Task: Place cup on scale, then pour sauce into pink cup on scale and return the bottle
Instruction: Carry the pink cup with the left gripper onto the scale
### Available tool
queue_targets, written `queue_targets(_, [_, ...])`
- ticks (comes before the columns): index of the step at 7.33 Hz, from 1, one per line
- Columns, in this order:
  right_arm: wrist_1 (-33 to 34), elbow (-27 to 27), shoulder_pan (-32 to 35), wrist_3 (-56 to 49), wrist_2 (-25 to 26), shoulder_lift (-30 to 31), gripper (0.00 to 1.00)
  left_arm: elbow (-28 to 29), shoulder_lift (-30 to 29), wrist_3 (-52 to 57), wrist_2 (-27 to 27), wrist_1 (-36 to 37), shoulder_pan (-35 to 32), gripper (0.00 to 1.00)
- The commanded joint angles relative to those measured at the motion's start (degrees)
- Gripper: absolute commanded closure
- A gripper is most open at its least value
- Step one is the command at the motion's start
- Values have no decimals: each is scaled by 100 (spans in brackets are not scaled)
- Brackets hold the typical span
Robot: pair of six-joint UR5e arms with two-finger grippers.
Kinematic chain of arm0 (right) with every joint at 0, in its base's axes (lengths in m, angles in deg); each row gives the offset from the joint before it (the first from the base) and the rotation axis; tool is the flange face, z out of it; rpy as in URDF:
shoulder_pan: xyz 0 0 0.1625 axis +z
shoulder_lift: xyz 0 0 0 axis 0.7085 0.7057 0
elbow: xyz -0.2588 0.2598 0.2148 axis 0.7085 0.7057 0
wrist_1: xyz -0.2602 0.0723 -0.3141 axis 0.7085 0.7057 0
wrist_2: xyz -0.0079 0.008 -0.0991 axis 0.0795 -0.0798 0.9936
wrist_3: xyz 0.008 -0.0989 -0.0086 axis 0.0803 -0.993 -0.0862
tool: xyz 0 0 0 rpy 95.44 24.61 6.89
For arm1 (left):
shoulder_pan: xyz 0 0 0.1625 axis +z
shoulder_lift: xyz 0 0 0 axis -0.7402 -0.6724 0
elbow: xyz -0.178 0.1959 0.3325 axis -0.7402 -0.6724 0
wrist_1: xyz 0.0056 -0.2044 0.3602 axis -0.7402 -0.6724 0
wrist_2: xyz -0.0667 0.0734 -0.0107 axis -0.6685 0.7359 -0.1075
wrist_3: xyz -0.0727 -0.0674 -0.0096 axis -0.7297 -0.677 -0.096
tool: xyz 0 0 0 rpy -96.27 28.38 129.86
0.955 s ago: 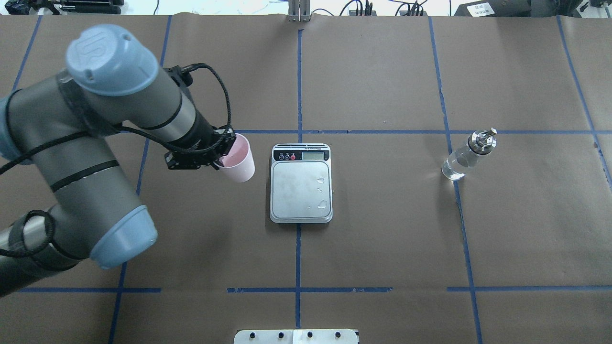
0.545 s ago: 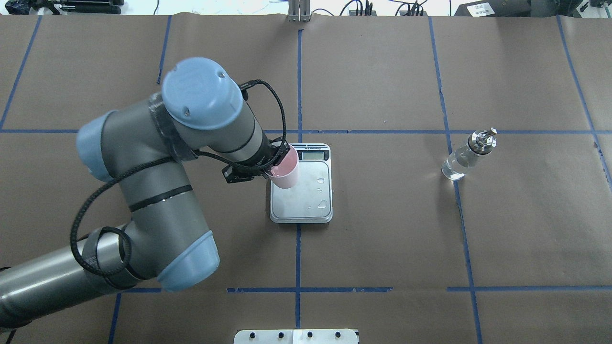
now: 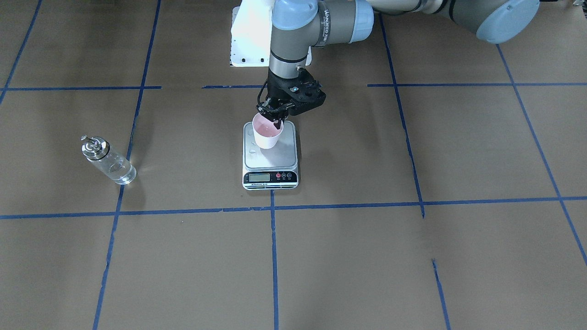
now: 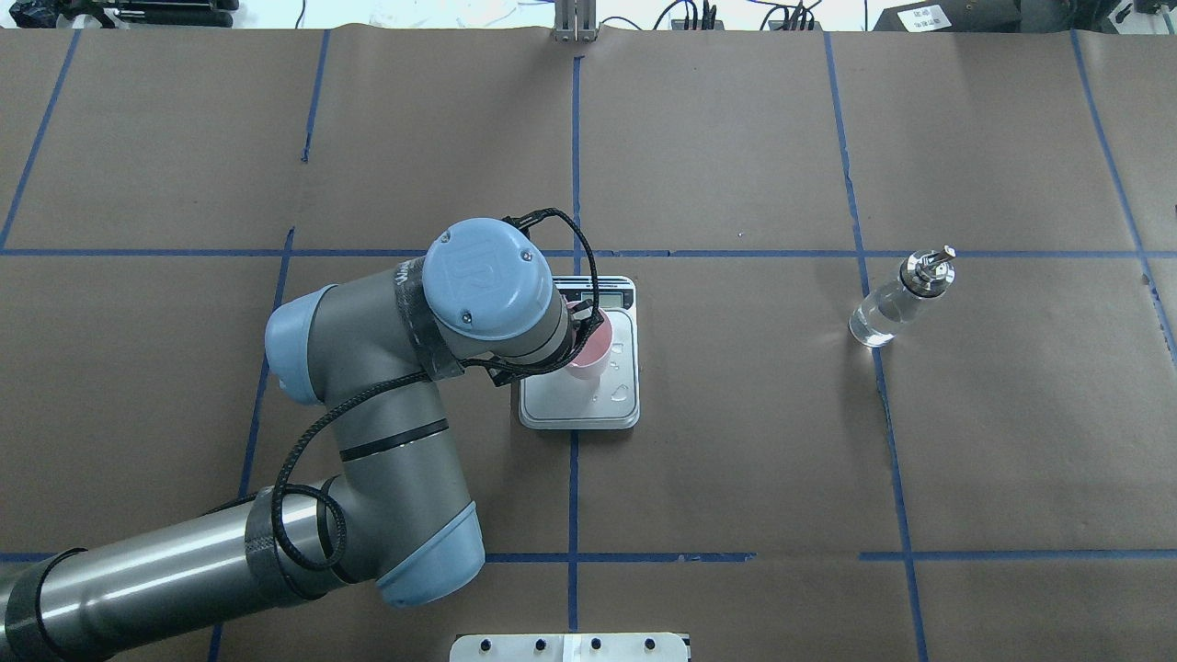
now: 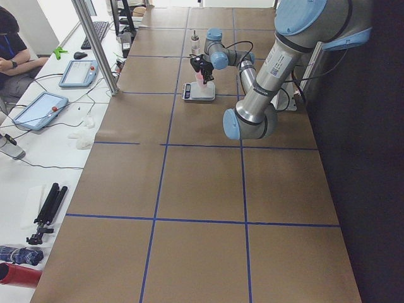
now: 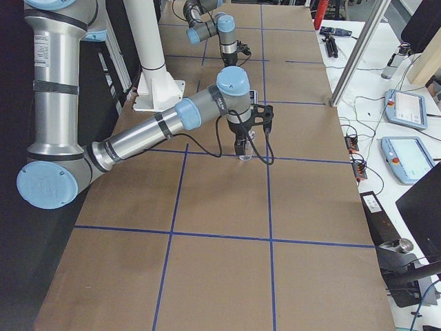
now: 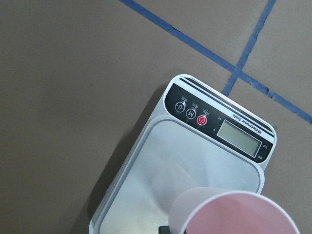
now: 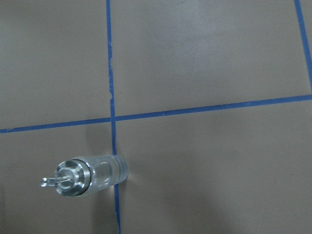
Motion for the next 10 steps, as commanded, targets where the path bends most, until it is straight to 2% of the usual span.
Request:
queue_targets(1, [7, -630, -390, 869, 32, 137, 0, 42, 9, 3, 31, -16, 15, 100])
queue_targets(4, [7, -1053, -891, 1548, 171, 217, 0, 59, 36, 64, 31, -16, 7, 100])
queue_targets(5, [7, -1203, -1136, 1767, 381, 234, 0, 68, 36, 73, 31, -16, -2, 67])
queue_targets(6, [7, -1378, -1469, 2083, 644, 235, 0, 59, 45, 82, 40, -16, -2, 30])
queue_targets(7, [7, -1510, -1786, 2399, 882, 235, 0, 51, 45, 91, 49, -16, -11, 0])
queue_targets(8, [7, -1590, -2111, 2628, 1137, 252, 0, -54, 19, 334, 23, -7, -89, 0])
queue_targets(9, [-1, -1713, -2628, 3109, 1652, 252, 0, -264, 1, 554, -65, 1, -255, 0])
queue_targets(10, [-2, -1809, -3346, 3540, 2536, 270, 0, -483, 18, 783, -501, 36, -535, 0])
